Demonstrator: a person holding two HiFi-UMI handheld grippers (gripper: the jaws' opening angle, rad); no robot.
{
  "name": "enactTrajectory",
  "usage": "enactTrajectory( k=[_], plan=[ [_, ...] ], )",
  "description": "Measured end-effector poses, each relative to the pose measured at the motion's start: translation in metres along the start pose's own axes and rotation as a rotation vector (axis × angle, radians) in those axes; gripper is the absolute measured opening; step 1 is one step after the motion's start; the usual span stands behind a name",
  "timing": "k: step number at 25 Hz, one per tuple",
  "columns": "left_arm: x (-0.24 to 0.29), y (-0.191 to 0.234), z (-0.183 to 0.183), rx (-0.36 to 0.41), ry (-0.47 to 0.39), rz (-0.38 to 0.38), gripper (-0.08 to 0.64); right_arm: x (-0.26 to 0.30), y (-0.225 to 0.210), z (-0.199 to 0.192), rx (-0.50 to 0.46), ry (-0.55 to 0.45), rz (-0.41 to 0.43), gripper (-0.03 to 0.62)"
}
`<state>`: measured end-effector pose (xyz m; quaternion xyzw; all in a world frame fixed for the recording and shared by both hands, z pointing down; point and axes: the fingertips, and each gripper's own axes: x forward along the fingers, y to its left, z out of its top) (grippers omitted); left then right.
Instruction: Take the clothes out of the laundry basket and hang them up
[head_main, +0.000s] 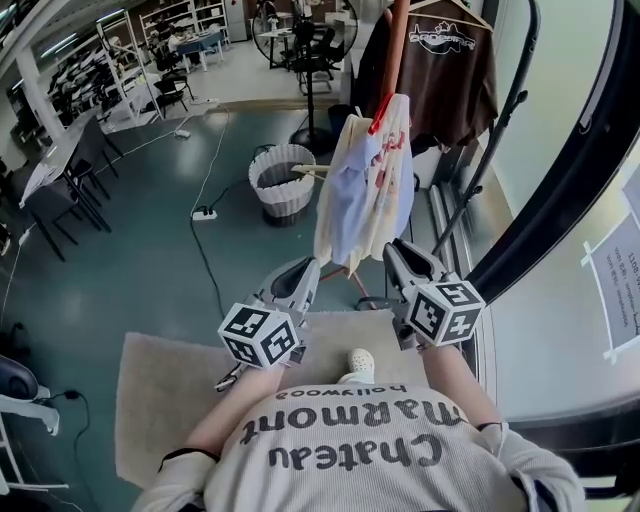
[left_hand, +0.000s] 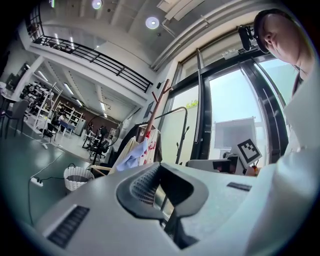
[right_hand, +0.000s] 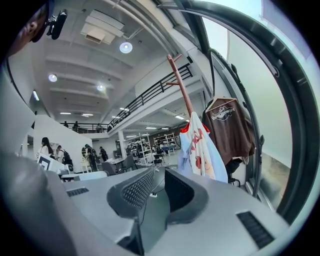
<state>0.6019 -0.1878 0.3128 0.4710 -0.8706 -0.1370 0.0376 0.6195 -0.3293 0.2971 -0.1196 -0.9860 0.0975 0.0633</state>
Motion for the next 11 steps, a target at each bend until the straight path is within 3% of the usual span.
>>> enactTrajectory(
  k=[11],
  plan=[
    [0.003,0.011,-0.008,-0.003,0.023,0.02,0.009,0.005,-0.018,-0.011,0.014,0.035,-0.034,0.087]
  ],
)
